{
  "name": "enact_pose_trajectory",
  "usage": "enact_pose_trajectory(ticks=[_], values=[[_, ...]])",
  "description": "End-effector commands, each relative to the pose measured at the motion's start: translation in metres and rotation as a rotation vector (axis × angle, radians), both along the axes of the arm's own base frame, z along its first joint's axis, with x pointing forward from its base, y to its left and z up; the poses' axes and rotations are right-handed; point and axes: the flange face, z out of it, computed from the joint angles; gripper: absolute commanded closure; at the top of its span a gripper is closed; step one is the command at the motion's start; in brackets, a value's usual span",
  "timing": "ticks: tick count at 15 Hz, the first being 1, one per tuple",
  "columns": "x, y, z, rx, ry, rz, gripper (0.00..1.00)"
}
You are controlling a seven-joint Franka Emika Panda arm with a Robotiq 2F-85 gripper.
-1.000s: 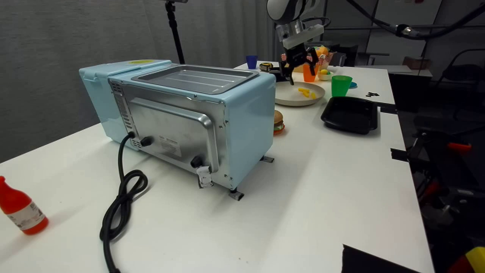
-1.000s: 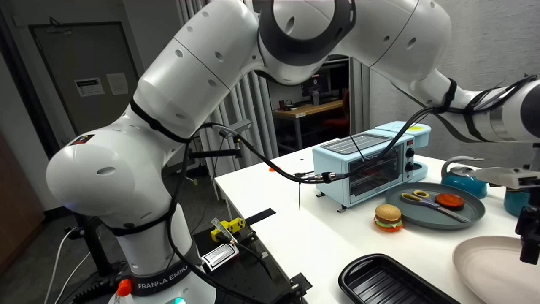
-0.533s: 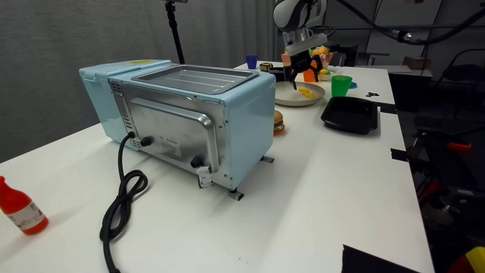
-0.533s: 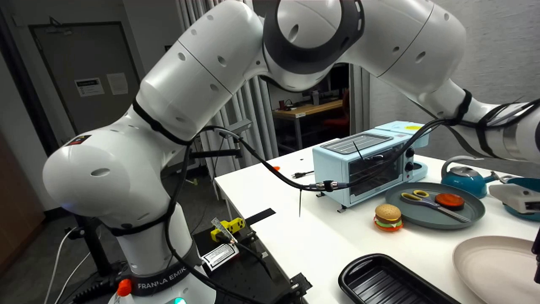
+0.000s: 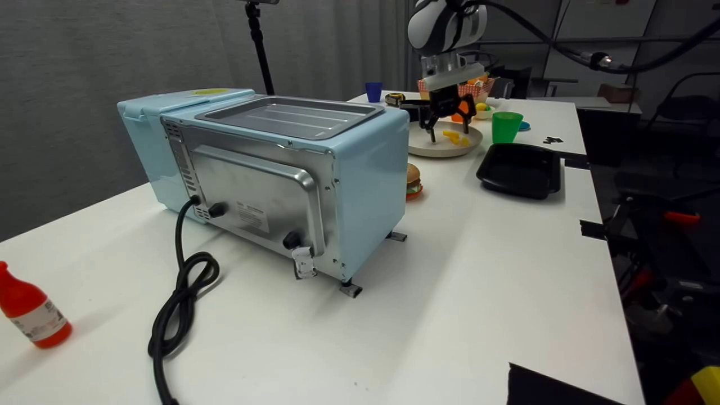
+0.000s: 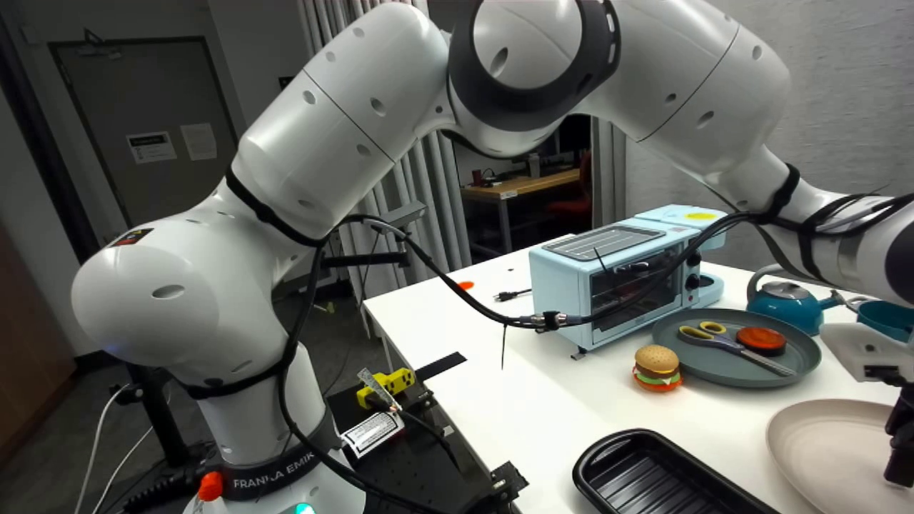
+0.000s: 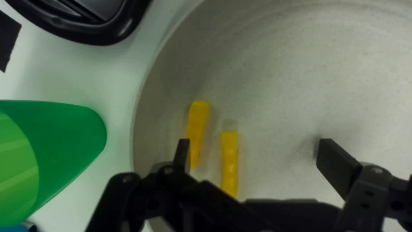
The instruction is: Put two of the yellow objects on the plate into the green cup
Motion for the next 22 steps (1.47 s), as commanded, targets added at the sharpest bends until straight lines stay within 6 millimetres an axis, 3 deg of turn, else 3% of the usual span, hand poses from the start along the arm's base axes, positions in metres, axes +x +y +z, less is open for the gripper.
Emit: enact_pose_trajectory(ticks=[1,9,22], values=[[-0.009,-0.002,0.001,0.018,-0.046,-0.019,0.00],[-0.026,-0.009,-0.003,0.007,-0.023,-0.035,0.00],[-0.044,-0.020,0.004,0.005,-0.171,-0.052,0.00]])
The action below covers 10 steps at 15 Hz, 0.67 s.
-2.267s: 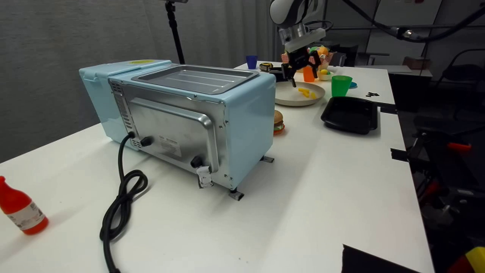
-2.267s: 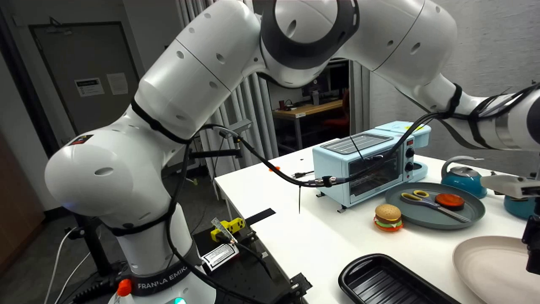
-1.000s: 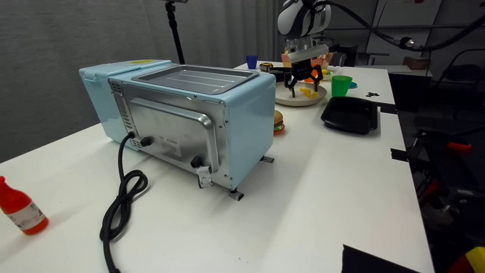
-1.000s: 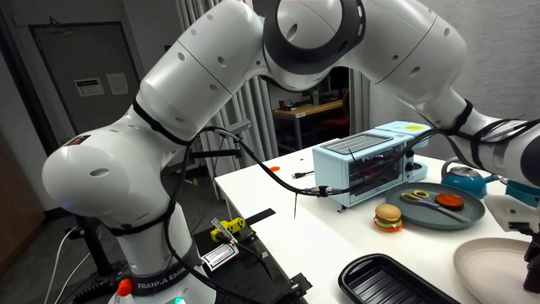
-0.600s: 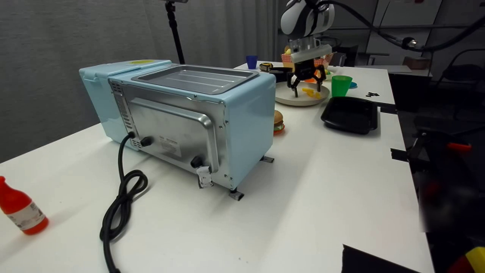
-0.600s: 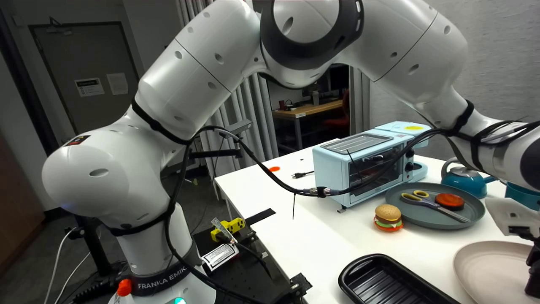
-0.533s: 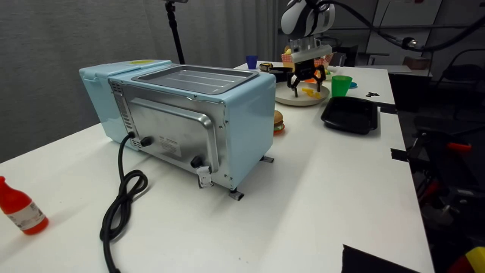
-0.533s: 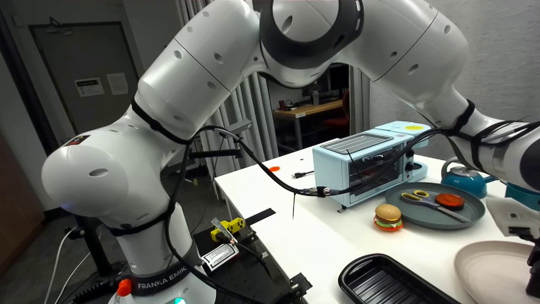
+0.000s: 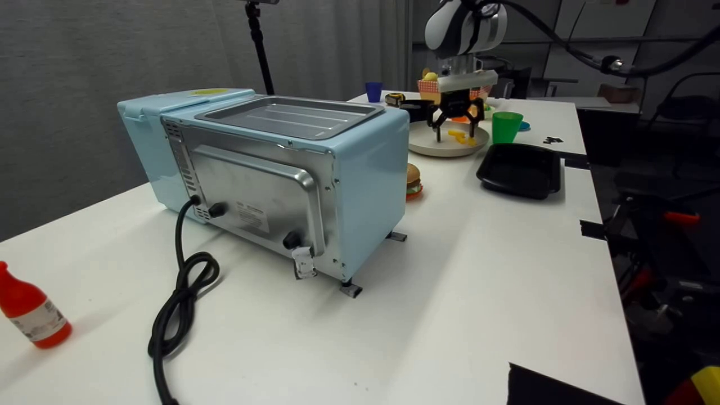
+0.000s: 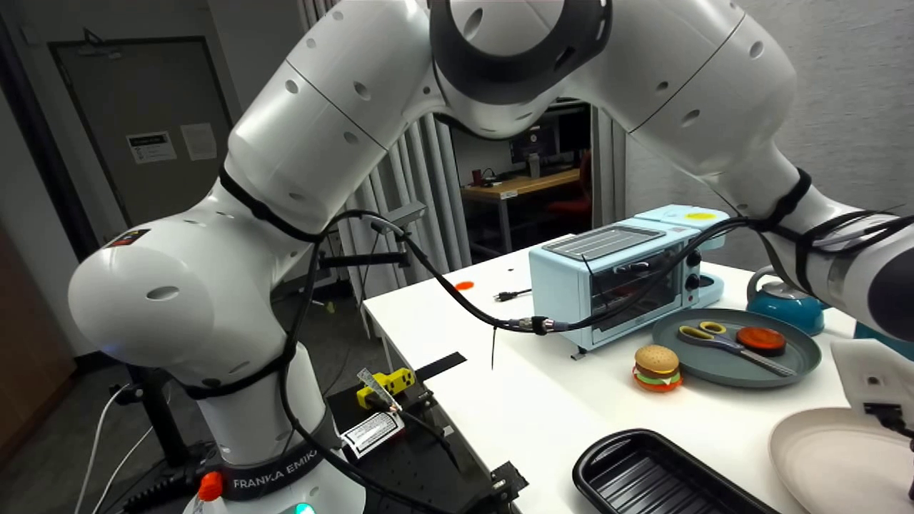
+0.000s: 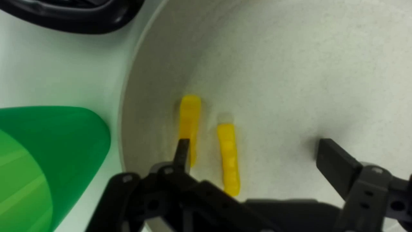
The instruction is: Put two of the yellow objects on the plate into the green cup
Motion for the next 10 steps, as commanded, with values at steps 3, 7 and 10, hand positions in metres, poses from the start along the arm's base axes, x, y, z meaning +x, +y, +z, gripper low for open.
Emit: enact_pose_trajectory(ticks=[3,7,10], values=[[-0.020,-0.002,0.004,0.001,-0.034,0.010,0.00],[-0.025,-0.001,-0.005,0.001,-0.034,0.003,0.00],[-0.024,0.001,-0.005,0.003,-0.042,0.002,0.26]])
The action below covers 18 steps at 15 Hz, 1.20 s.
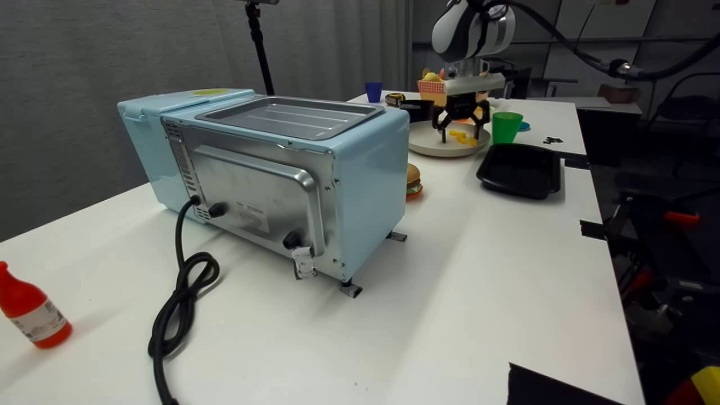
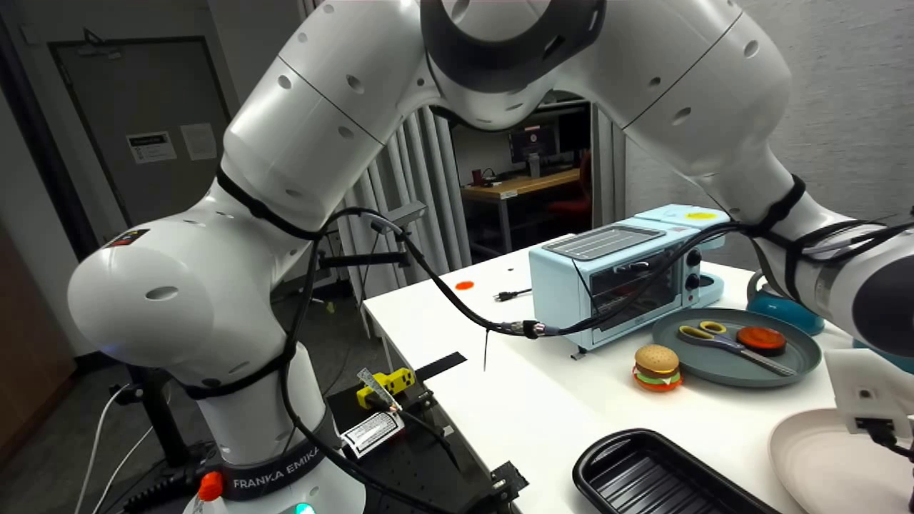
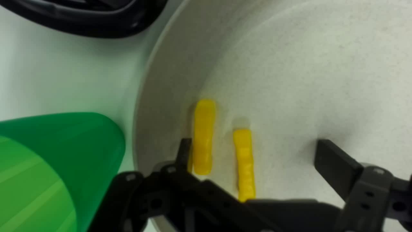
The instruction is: Put two of the yellow objects on the plate into the green cup
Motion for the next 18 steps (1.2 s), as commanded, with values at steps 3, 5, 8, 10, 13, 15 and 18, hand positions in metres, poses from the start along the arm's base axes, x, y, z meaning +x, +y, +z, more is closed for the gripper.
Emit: enact_pose_trajectory(ticks=[3,5,8,10,13,15,18], values=[[-0.006,0.002,0.002,0.014,-0.039,0.006,0.51],[-0.006,0.002,0.005,0.014,-0.046,0.005,0.64],[-0.006,0.003,0.008,0.015,-0.048,0.007,0.88],[-0.006,0.004,0.009,0.015,-0.049,0.010,0.93],[-0.005,0.005,0.016,0.009,-0.043,0.013,0.93],[-0.005,0.007,0.021,0.003,-0.029,0.027,0.93],[-0.005,0.008,0.037,-0.020,-0.010,0.085,0.93]])
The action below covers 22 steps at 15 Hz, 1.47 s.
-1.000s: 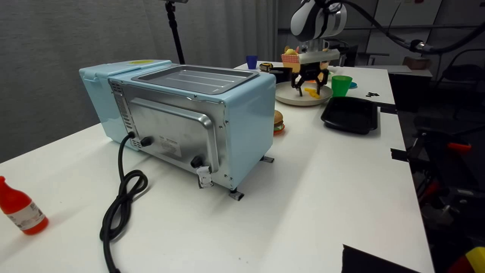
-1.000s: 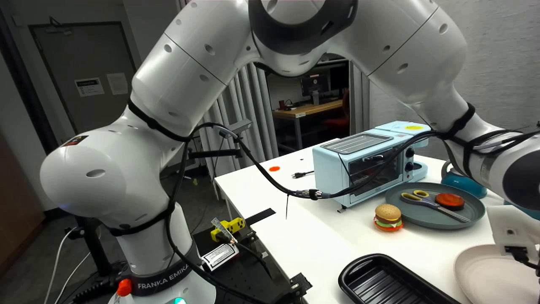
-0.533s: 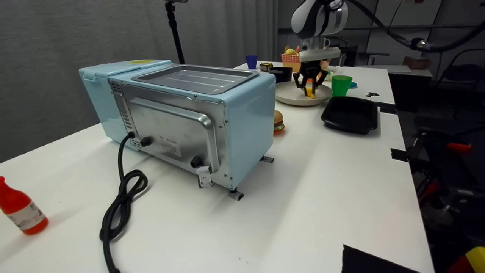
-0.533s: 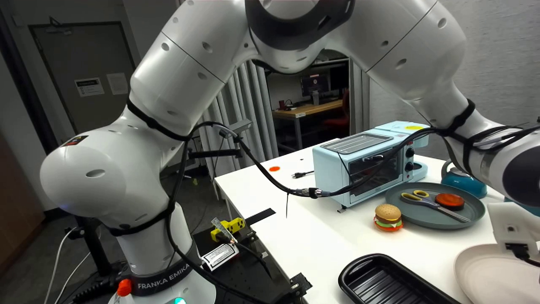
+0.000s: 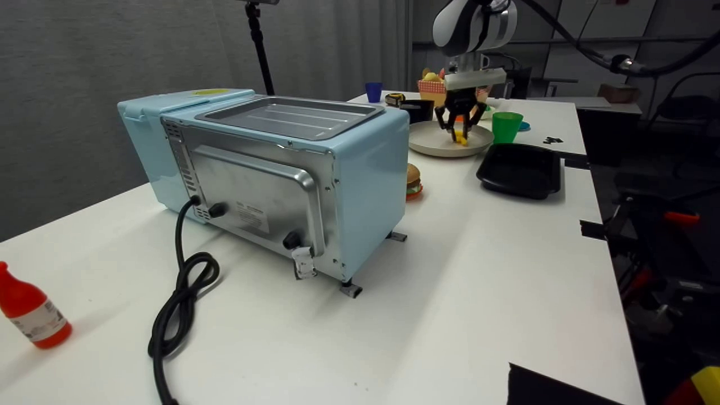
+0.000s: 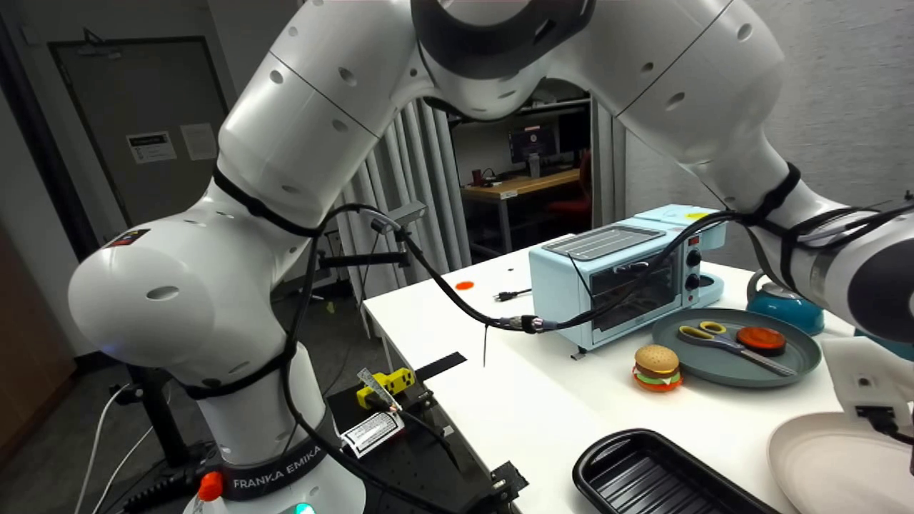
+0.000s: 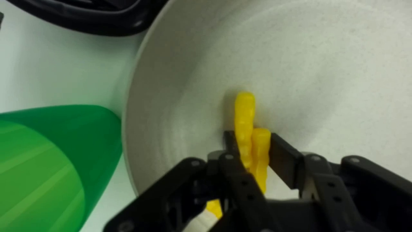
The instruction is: Put two of the yellow objects on the plate into the green cup
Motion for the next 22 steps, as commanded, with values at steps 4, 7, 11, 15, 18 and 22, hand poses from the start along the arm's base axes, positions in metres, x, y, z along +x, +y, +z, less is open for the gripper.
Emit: enact_pose_trajectory(ticks=[4,7,11,15,18,22], values=[[-0.012,-0.003,0.050,-0.034,0.038,0.140,0.93],[-0.022,-0.016,0.070,-0.066,0.071,0.184,0.93],[-0.039,-0.028,0.089,-0.091,0.108,0.236,0.93],[-0.055,-0.027,0.095,-0.093,0.150,0.308,0.93],[-0.066,-0.027,0.094,-0.098,0.184,0.345,0.93],[-0.080,-0.030,0.087,-0.108,0.230,0.378,0.93]])
